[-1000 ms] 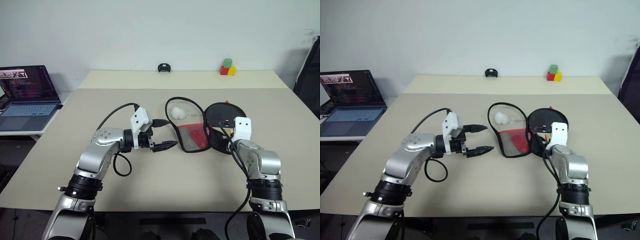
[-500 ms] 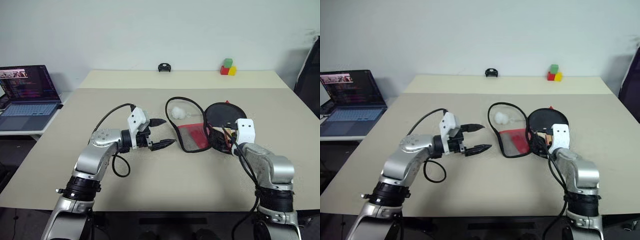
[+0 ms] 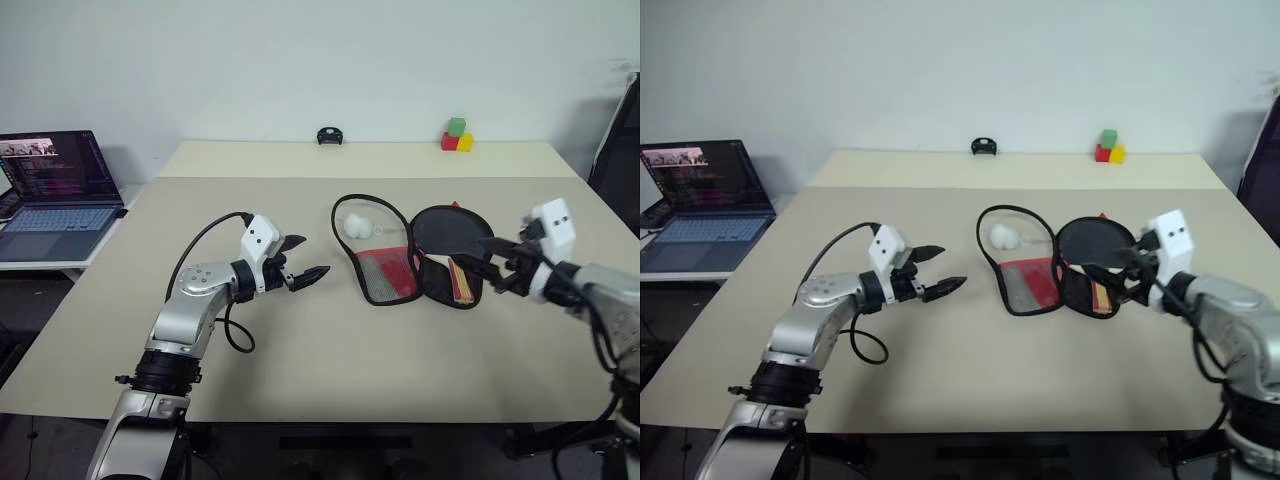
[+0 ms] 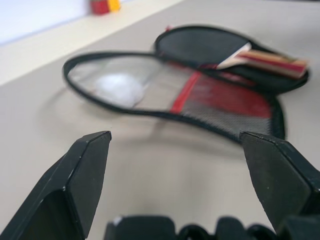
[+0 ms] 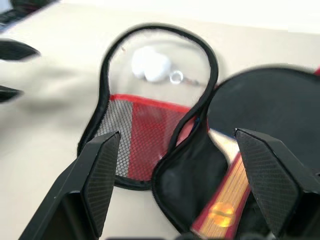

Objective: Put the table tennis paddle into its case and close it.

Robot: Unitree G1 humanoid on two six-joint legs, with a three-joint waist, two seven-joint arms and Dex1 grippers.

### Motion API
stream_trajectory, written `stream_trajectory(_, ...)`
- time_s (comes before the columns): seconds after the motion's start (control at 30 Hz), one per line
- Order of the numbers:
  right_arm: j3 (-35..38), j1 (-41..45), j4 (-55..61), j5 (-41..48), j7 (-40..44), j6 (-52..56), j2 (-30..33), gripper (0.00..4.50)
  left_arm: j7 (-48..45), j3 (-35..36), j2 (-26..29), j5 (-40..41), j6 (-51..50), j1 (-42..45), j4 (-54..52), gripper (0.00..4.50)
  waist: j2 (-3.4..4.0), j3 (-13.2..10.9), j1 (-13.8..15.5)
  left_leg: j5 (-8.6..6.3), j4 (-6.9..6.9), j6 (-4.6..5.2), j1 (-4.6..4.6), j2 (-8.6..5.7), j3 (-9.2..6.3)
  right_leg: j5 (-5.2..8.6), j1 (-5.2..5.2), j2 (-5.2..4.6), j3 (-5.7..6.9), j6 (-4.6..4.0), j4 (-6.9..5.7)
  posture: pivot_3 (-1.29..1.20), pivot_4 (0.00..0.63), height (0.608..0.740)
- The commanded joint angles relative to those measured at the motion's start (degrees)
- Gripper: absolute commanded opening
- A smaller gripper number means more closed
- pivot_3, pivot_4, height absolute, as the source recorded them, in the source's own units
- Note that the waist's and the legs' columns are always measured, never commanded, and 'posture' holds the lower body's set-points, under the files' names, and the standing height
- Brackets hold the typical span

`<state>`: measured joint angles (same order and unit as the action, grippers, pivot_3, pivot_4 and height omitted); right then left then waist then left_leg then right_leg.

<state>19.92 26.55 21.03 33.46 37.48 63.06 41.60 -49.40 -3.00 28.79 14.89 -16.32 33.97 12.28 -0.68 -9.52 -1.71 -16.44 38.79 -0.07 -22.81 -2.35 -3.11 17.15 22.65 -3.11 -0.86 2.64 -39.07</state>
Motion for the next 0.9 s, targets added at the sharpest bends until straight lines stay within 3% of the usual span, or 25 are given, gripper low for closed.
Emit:
stream_trajectory(0.03,2.9,3.4,-2.2,4.0,7.3,-3.3,6.0,3.95,0.2,0.5,-0.2,-1.3,2.1,2.3,2.3,4.50,0.00,0.0,0.0,0.00,0.00,0.00,0.00,0.00,0.00,0.00,-0.01,0.00,0.00,0.00,0.00,0.00,0.150,0.740)
stream_trajectory(0.2,1.9,3.5,-3.8,4.4,8.7,-5.7,8.8,3.95,1.8,-0.1,-2.0,-3.4,3.2,5.2,9.2,4.50,-0.05,0.0,0.1,0.00,0.01,0.00,-0.02,0.02,-0.01,0.00,-0.03,-0.02,0.01,0.00,0.03,0.00,0.150,0.740)
stream_trajectory(0.63,2.5,2.4,-3.2,5.0,6.7,-6.6,8.5,3.95,8.4,-2.1,-11.9,-12.1,14.2,21.3,41.7,4.50,-0.12,-0.1,0.6,0.00,0.07,-0.01,-0.10,-0.04,0.00,-0.01,0.00,-0.06,0.04,0.02,0.02,0.00,0.150,0.740)
stream_trajectory(0.9,3.7,0.8,-1.8,6.0,5.3,-6.0,8.8,3.95,9.2,-1.4,-18.0,-14.0,18.1,27.1,53.7,4.50,-0.14,-0.1,0.6,0.00,0.06,-0.01,-0.10,-0.04,0.04,-0.01,0.02,-0.05,0.02,0.02,0.02,0.00,0.150,0.740)
